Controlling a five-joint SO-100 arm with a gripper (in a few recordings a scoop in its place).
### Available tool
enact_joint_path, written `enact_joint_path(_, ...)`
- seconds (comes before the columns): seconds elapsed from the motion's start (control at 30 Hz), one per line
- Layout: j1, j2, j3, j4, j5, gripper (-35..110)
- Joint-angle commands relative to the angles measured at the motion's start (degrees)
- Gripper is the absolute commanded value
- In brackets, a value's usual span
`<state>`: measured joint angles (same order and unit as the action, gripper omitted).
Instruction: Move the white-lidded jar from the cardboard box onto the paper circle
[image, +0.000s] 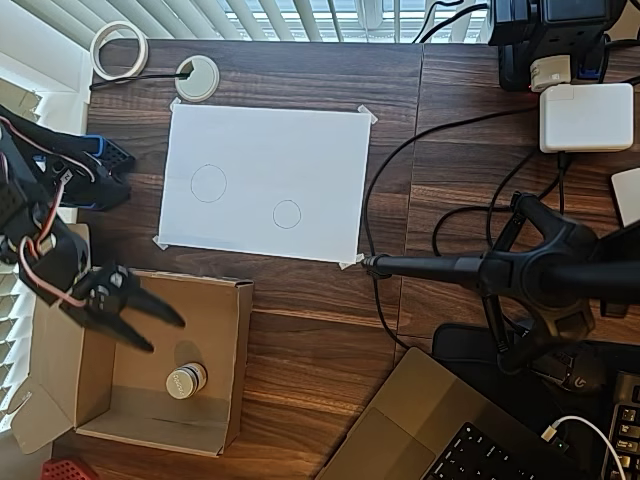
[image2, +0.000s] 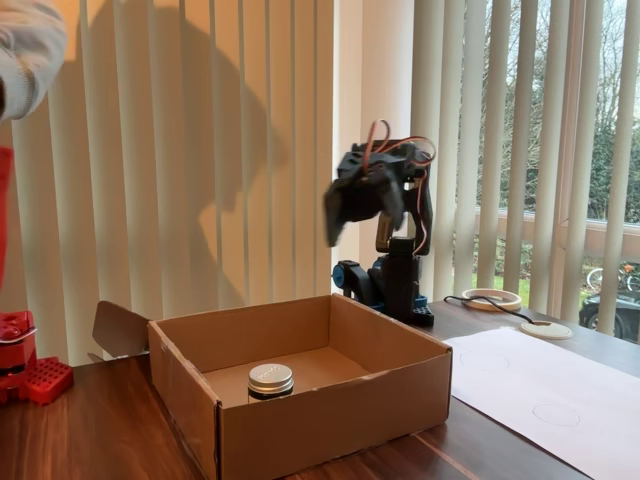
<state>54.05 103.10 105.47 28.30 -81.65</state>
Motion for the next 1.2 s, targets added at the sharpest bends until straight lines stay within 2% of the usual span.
enact_joint_path(0.0,5.71,-9.93,-12.48,-0.35,-6.33,39)
enact_joint_path(0.2,8.53,-19.42,-13.89,-0.35,-13.62,39)
enact_joint_path(0.6,7.82,-32.61,-23.03,-0.26,-16.17,41)
enact_joint_path(1.17,8.00,-36.04,-20.83,0.26,-21.71,42)
